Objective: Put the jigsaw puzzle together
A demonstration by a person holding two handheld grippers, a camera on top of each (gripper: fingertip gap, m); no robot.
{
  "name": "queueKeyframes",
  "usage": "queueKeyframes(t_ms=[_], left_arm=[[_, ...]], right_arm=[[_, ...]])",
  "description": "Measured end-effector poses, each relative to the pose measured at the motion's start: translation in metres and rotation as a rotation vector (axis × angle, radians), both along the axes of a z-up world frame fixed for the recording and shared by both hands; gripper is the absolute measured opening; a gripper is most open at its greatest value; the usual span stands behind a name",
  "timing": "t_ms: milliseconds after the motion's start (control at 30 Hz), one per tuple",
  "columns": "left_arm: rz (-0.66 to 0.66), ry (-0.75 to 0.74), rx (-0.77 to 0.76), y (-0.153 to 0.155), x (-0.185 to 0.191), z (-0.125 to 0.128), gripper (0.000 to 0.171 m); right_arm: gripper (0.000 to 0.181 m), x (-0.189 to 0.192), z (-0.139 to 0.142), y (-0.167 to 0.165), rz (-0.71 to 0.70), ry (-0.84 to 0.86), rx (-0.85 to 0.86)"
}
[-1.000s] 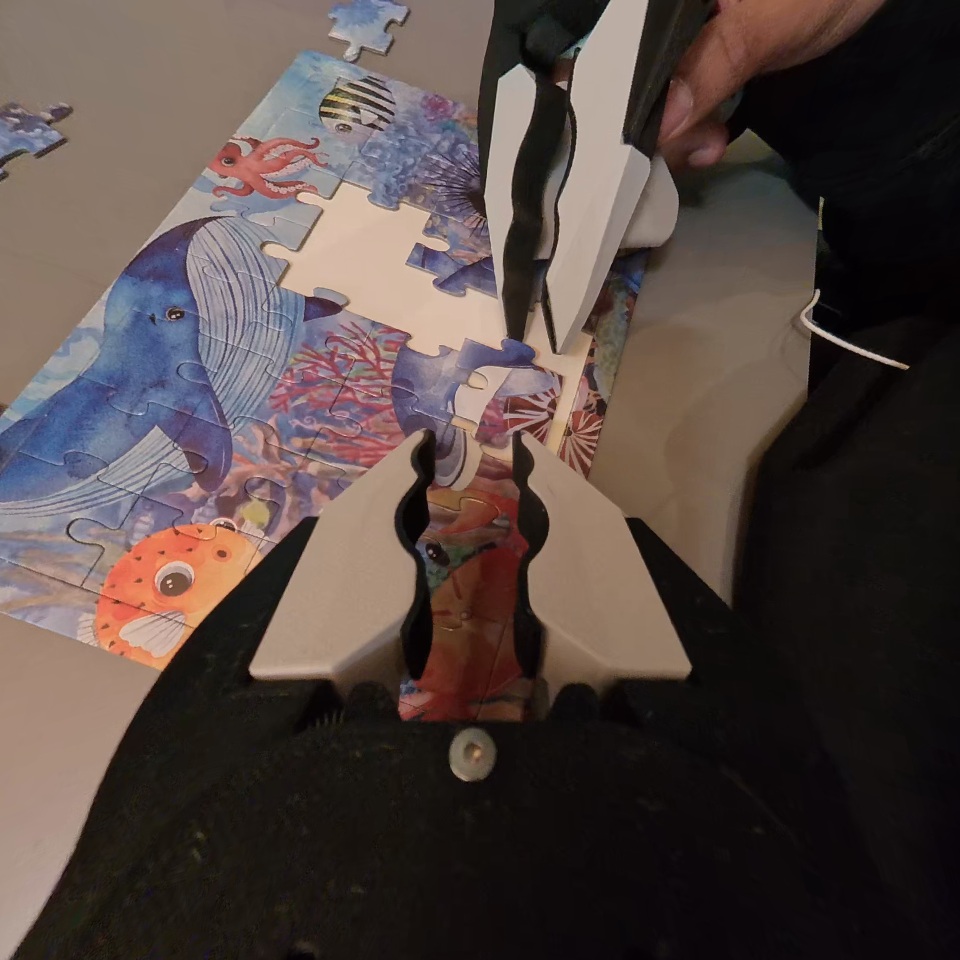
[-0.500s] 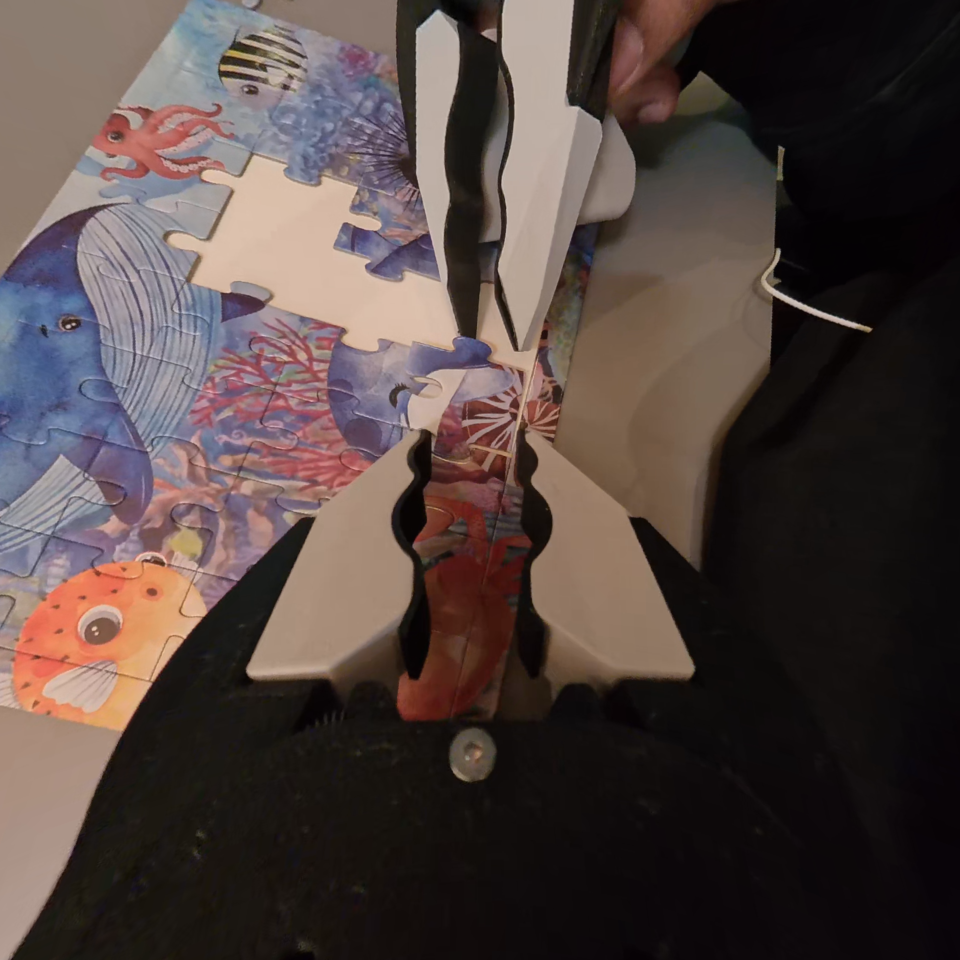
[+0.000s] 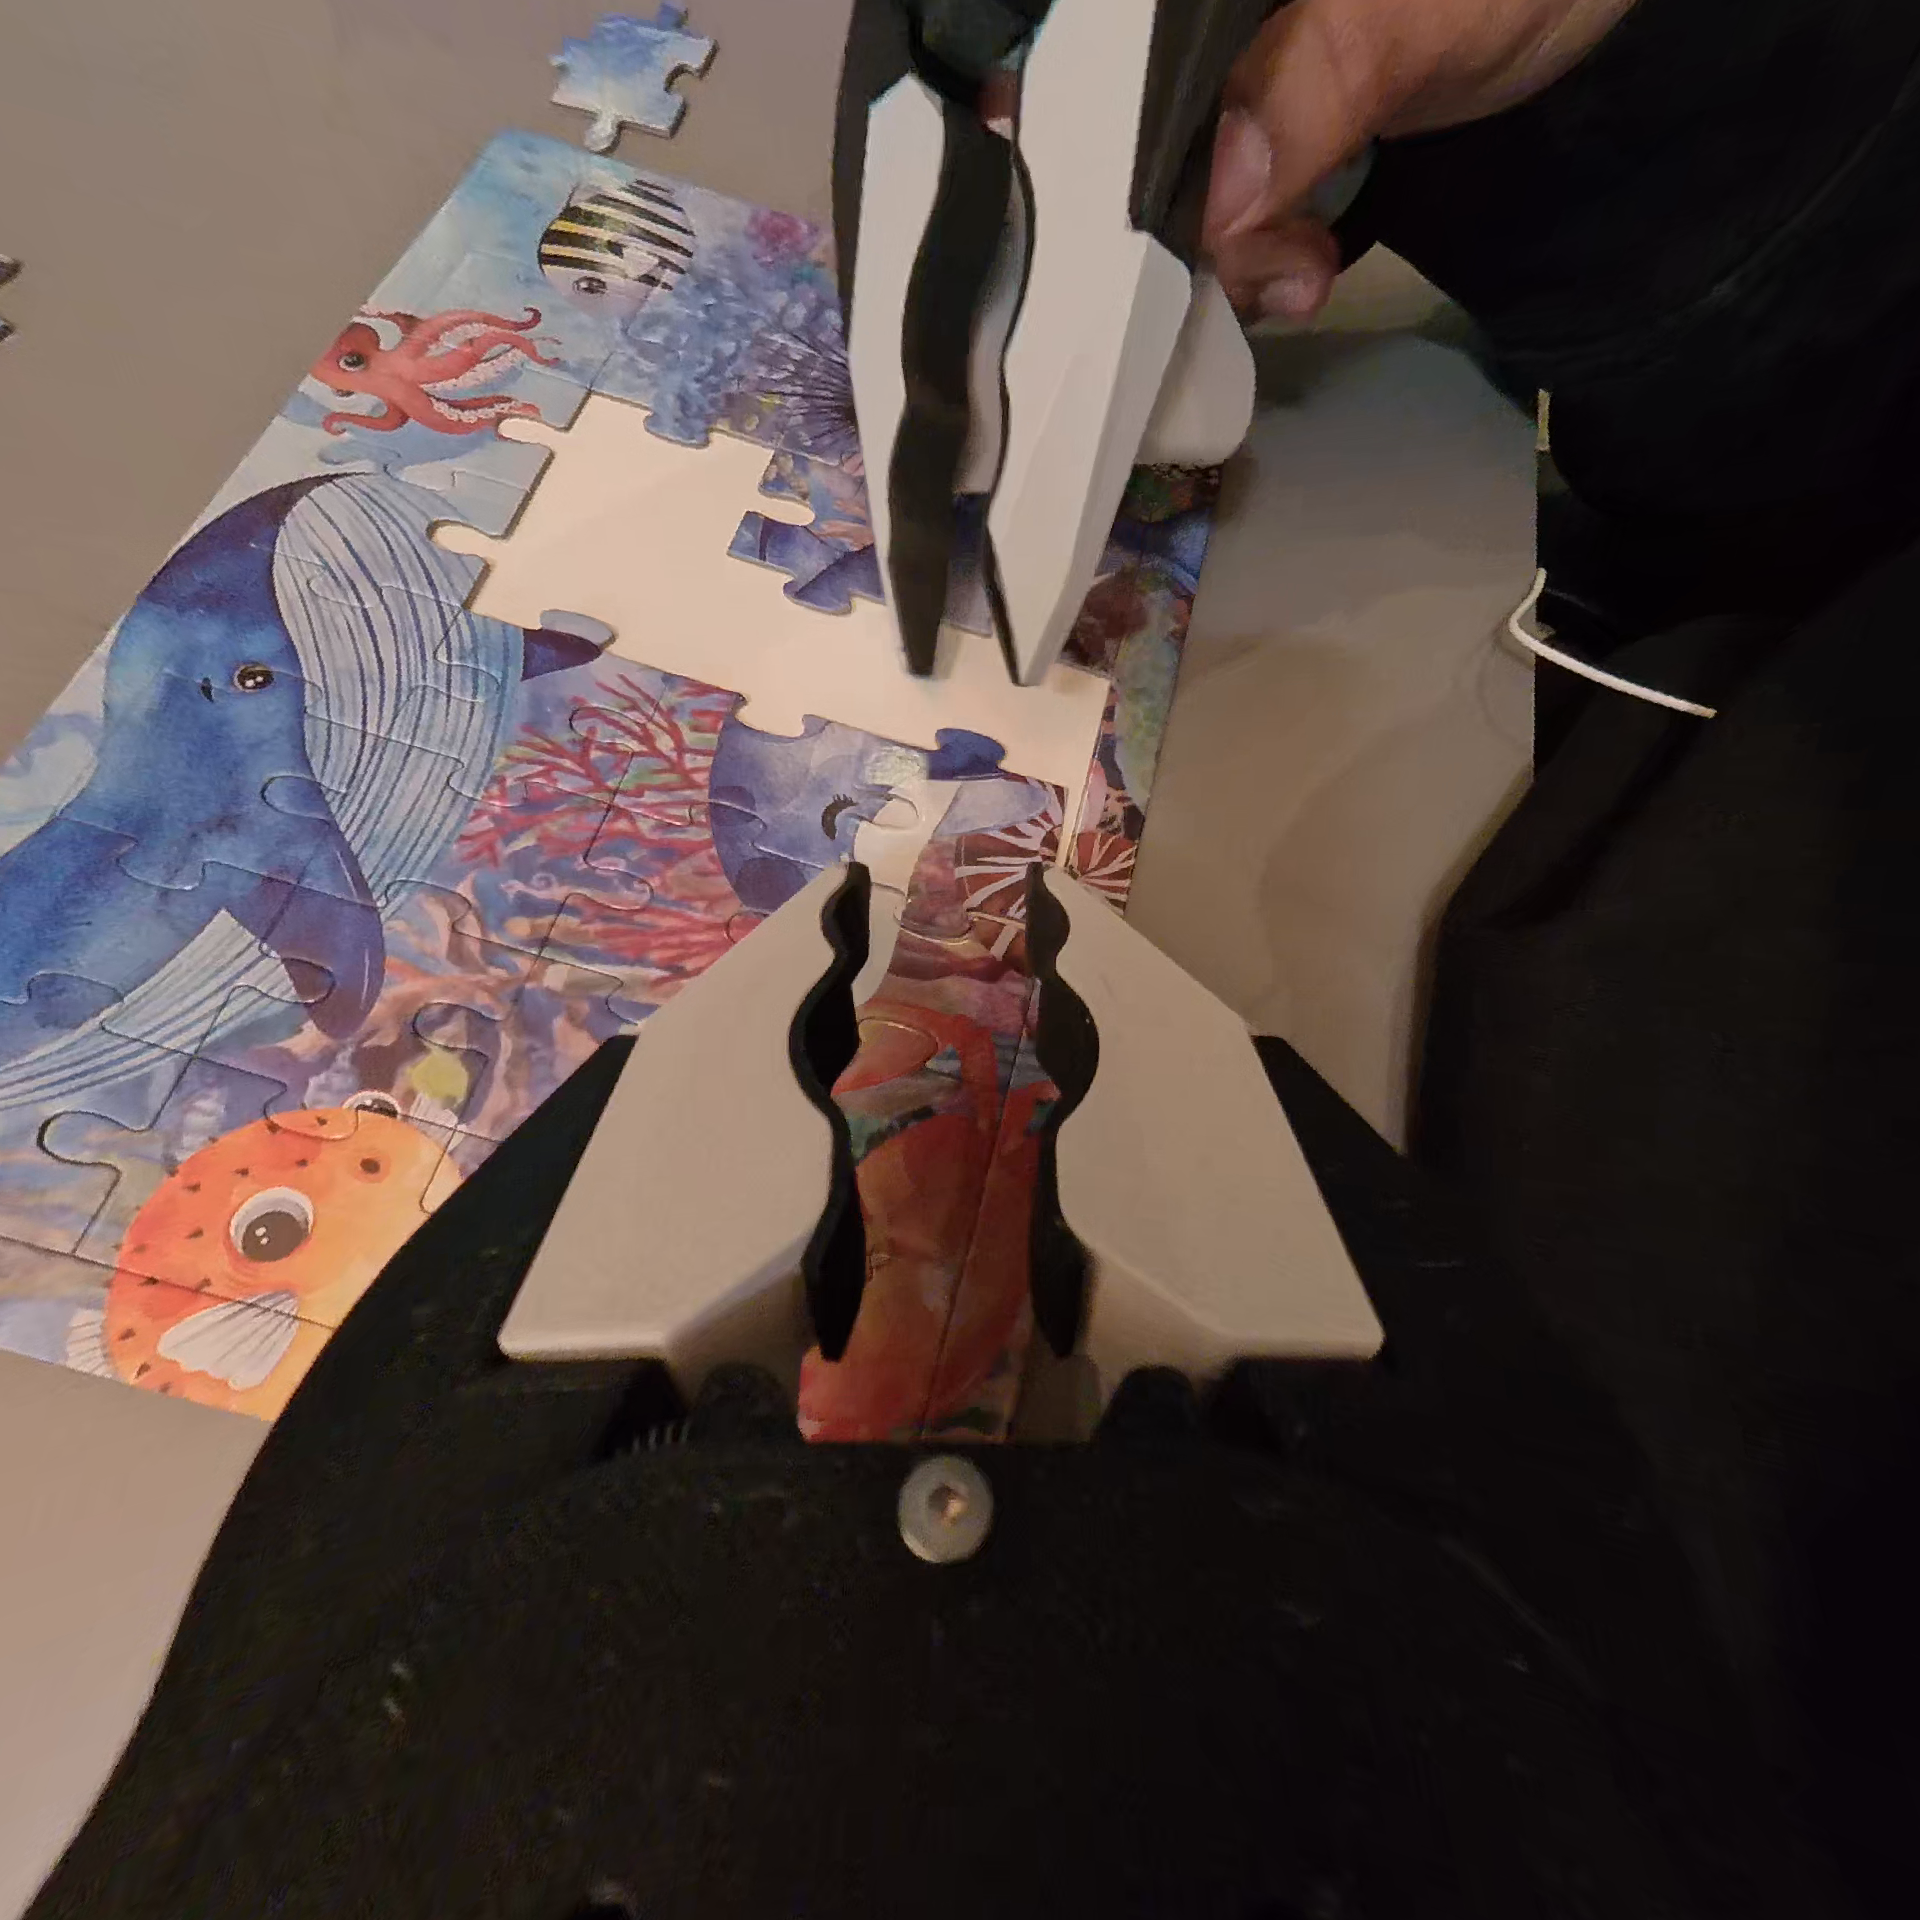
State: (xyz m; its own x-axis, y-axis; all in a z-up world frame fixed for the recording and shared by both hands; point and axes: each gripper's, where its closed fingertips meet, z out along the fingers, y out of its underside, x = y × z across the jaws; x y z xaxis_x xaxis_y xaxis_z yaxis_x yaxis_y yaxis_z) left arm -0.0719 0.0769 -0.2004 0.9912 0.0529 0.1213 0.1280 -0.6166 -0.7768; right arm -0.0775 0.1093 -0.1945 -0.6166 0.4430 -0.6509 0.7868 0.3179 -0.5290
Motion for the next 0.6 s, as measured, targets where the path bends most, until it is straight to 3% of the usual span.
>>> queueKeyframes(t_ms=[100,200,267,600], left_arm=[[-0.007,0.024,-0.022,0.002,0.002,-0.003,0.028],[-0.001,0.053,-0.049,0.003,0.001,-0.007,0.03],[0.007,0.069,-0.046,0.004,-0.001,-0.006,0.033],[-0.001,0.043,-0.081,0.006,0.0,-0.013,0.042]], right_arm=[[0.015,-0.008,0.007,-0.005,0.014,0.137,0.016],[0.0,-0.015,-0.002,-0.003,0.041,0.302,0.172],[0.0,-0.015,-0.008,-0.002,0.071,0.373,0.251],[0.0,-0.004,-0.017,-0.006,0.14,0.344,0.288]])
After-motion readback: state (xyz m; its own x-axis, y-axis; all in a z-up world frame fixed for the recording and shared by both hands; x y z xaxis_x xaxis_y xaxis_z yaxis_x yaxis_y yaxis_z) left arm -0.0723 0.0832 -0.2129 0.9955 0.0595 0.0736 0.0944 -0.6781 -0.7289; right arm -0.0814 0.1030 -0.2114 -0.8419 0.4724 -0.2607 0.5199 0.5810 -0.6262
